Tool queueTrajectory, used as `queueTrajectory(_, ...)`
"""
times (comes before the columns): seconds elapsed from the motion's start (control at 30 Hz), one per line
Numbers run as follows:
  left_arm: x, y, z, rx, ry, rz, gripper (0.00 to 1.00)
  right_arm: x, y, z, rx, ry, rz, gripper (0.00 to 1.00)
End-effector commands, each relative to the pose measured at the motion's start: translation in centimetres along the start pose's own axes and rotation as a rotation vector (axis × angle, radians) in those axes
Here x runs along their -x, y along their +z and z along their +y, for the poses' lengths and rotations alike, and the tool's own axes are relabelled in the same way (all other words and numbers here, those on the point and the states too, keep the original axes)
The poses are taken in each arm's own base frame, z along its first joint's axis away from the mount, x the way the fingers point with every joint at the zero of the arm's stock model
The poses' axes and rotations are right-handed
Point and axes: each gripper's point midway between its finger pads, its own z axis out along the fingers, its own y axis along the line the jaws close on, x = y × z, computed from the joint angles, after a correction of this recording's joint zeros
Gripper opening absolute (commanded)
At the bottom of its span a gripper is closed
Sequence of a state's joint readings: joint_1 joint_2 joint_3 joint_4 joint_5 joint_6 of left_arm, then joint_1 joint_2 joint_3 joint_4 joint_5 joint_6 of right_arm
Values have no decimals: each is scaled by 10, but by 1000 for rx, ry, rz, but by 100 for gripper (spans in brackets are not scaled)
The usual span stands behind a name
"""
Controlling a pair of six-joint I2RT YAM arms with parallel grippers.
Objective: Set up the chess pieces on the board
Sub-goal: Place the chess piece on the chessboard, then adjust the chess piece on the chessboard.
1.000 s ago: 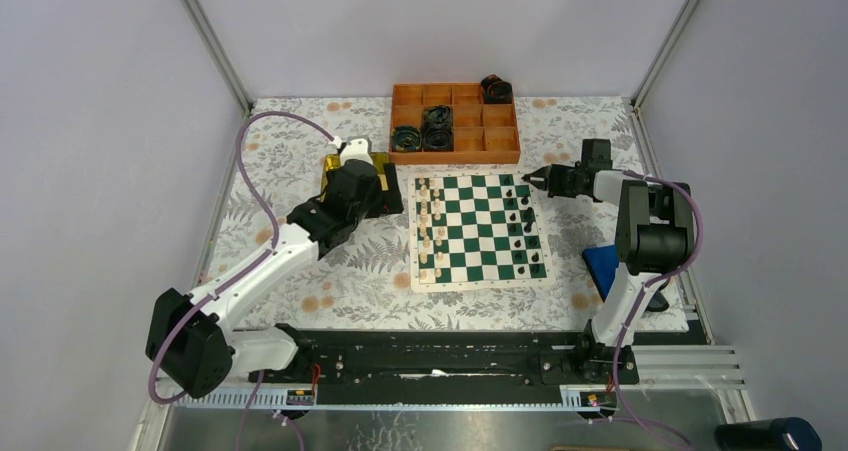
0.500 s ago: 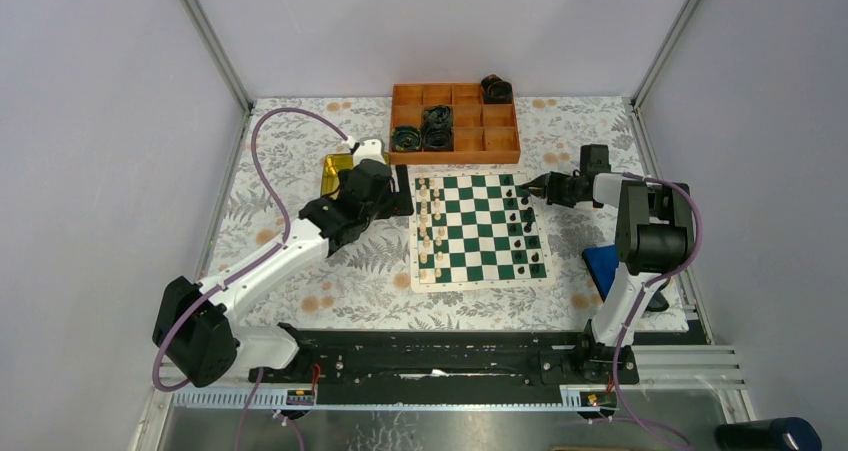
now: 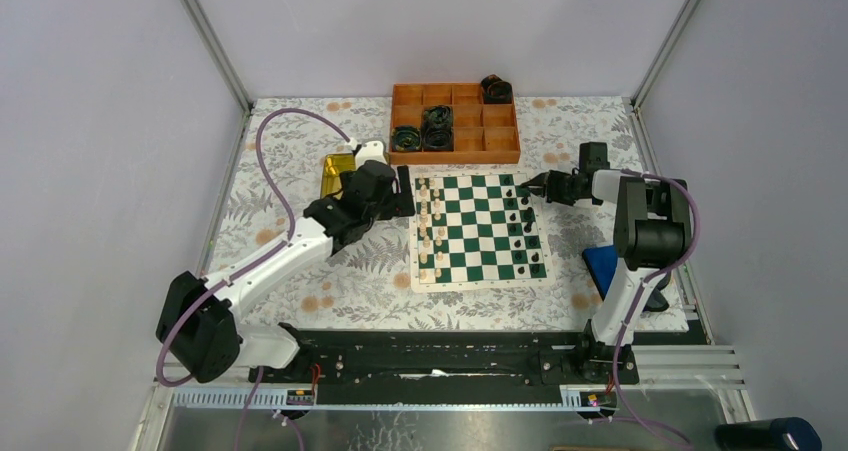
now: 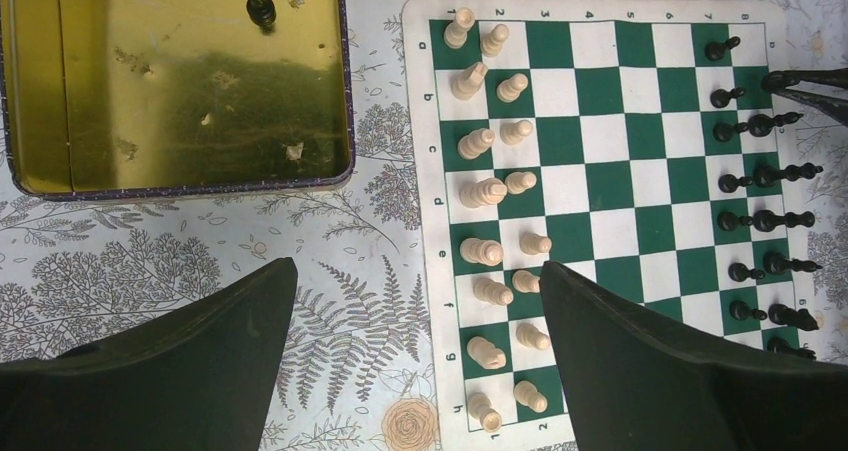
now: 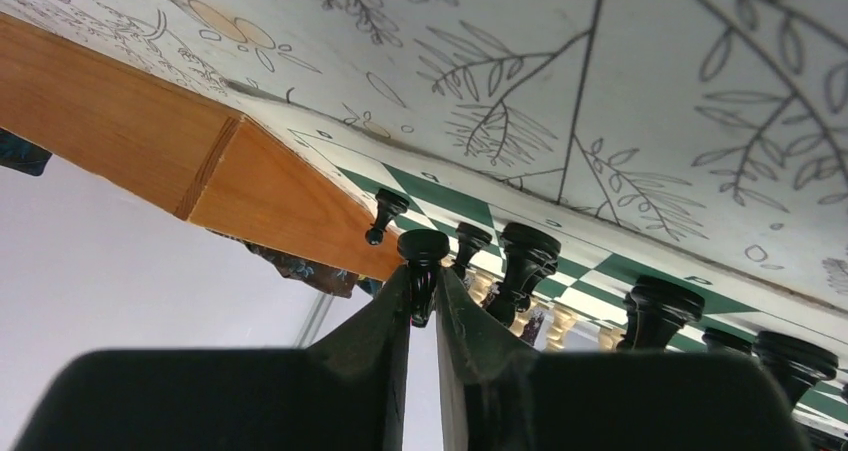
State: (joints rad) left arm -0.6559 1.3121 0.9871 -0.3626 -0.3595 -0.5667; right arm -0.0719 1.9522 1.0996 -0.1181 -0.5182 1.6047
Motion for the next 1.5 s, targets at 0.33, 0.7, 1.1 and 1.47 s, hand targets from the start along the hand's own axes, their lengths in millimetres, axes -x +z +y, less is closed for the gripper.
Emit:
queueTrajectory(0.33,11,5,-9,10,0,-16,99,-8,4,18,16,-36,44,30)
queueTrajectory(0.7,8,8,-11,7,-3,-6,99,-12,0,25,29,-65,48,35)
queueTrajectory(1.1,8,6,-14,-1,0,-7,99,-31,-28,62,105,-163,49,35)
queueTrajectory(1.47,7,3,-18,-19,5,-13,99,-45,-61,90,193,-381,-9,33)
